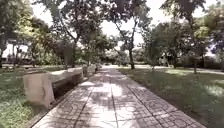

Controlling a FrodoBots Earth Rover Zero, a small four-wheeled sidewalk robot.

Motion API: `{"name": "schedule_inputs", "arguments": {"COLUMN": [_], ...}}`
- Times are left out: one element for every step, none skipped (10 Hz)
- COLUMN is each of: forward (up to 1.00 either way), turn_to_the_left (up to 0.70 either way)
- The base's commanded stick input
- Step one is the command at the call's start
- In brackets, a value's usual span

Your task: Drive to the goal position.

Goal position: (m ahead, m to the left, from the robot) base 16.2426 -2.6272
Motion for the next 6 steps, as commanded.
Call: {"name": "schedule_inputs", "arguments": {"forward": [1.00,1.00,1.00,1.00,1.00,1.00], "turn_to_the_left": [0.00,0.00,0.00,0.00,0.00,0.00]}}
